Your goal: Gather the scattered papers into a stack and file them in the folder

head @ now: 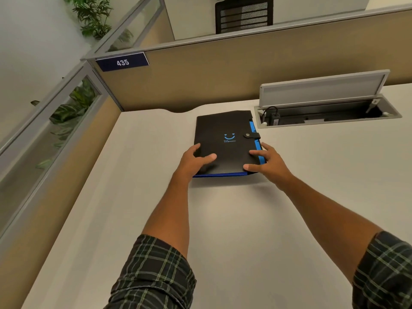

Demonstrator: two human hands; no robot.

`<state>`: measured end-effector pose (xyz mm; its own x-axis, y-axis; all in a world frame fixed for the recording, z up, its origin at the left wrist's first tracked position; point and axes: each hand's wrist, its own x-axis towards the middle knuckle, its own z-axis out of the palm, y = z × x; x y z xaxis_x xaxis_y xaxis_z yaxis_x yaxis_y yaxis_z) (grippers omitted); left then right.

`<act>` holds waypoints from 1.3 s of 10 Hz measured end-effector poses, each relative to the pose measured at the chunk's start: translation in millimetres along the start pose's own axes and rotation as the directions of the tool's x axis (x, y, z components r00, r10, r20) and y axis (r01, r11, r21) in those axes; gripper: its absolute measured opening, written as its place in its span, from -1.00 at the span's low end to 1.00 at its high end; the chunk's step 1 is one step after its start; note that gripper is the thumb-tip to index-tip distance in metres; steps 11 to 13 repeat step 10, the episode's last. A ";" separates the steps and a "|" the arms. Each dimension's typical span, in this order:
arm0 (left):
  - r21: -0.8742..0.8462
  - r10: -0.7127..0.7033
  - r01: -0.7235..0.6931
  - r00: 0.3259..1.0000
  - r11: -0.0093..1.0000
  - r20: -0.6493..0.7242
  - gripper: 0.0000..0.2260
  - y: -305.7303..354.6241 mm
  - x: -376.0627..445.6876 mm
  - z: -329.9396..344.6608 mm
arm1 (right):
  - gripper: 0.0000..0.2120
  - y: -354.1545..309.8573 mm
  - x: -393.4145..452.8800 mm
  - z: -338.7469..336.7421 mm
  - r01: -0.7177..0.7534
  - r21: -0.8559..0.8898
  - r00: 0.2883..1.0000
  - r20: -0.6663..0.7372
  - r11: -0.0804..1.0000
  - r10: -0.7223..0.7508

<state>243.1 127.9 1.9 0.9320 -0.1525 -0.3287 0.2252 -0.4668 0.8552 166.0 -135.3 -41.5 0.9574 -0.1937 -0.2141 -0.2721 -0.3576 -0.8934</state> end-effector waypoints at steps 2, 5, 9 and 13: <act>0.506 0.114 -0.149 0.988 0.850 0.099 -0.17 -14.6 8.1 12.5 | -0.12 5.5 16.8 11.0 0.085 -0.539 0.988 0.156 0.838 0.001; 0.775 0.145 -0.146 0.987 0.615 0.071 -0.48 -33.7 26.8 36.3 | -0.41 6.3 29.7 11.4 0.150 -0.845 0.987 0.159 0.514 -0.027; 0.903 0.212 -0.110 0.977 0.416 0.021 -0.44 -28.2 14.3 52.6 | -0.41 14.9 20.0 7.8 0.173 -0.782 0.980 0.196 0.599 -0.027; 0.900 0.379 -0.198 0.925 0.387 0.041 -0.39 -32.6 -6.1 69.9 | -0.36 27.1 -4.3 1.4 0.200 -0.810 0.978 0.130 0.551 -0.164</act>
